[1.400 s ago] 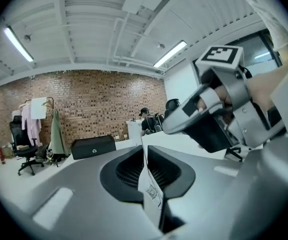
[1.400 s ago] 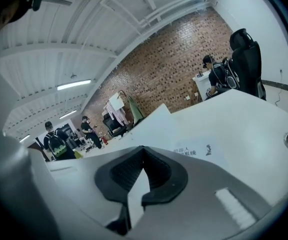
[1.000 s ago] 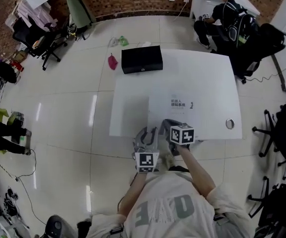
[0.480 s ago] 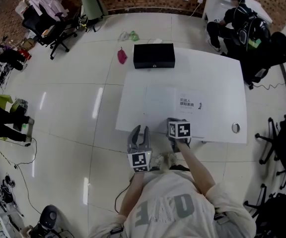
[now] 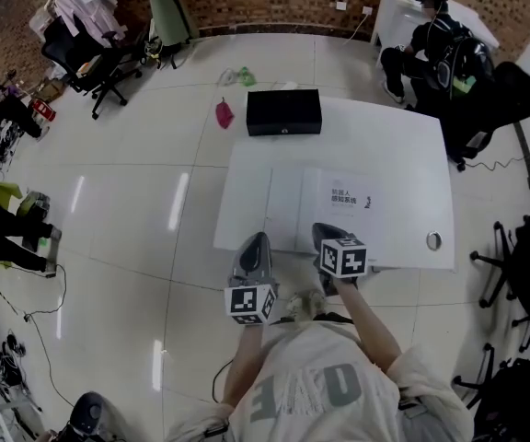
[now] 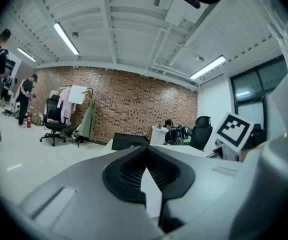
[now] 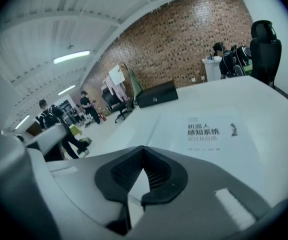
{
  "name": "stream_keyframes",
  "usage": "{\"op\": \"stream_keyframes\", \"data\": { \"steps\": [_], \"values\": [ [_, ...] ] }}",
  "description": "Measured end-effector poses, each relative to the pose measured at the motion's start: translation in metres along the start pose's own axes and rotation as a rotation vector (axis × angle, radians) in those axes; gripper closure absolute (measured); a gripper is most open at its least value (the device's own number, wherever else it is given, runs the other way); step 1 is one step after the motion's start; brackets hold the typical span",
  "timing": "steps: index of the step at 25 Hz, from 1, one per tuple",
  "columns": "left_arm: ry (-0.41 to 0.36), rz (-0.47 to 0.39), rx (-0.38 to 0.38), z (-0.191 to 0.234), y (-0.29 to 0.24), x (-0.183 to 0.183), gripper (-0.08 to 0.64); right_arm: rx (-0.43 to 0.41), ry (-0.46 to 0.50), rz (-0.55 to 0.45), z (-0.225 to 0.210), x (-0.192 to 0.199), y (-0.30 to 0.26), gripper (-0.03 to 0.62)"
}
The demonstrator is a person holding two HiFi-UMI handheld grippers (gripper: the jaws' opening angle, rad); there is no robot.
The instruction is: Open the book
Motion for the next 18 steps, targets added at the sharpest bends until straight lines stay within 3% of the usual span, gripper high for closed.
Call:
{"op": "stream_keyframes", "data": {
  "steps": [4, 10, 14, 18],
  "values": [
    [0.029, -0.05, 0.081, 0.007, -0.011, -0.036, 0.541, -0.076, 0.0, -0.224, 0.018, -0.031, 0.074, 0.589],
    [0.016, -0.097, 0.164, -0.002, -0.024, -0.075, 0.541, 0.002, 0.011, -0.479, 0.009, -0.039, 0.151, 0.589],
    [0.018, -0.098, 0.239, -0.014, -0.024, -0.085, 0.541, 0.06, -0.028, -0.562, 0.003, -0.019, 0.182, 0.589],
    [0.048, -0.08, 0.297, -0.025, -0.023, -0.077, 0.541, 0.127, -0.057, -0.569, -0.002, 0.001, 0.205, 0.589]
  ]
}}
Point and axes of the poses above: the fingertips, and each gripper's own axes: y backward along the fingers, z to its left, x out of its underside, the point moved 9 cm from there along y, backward along the fingers
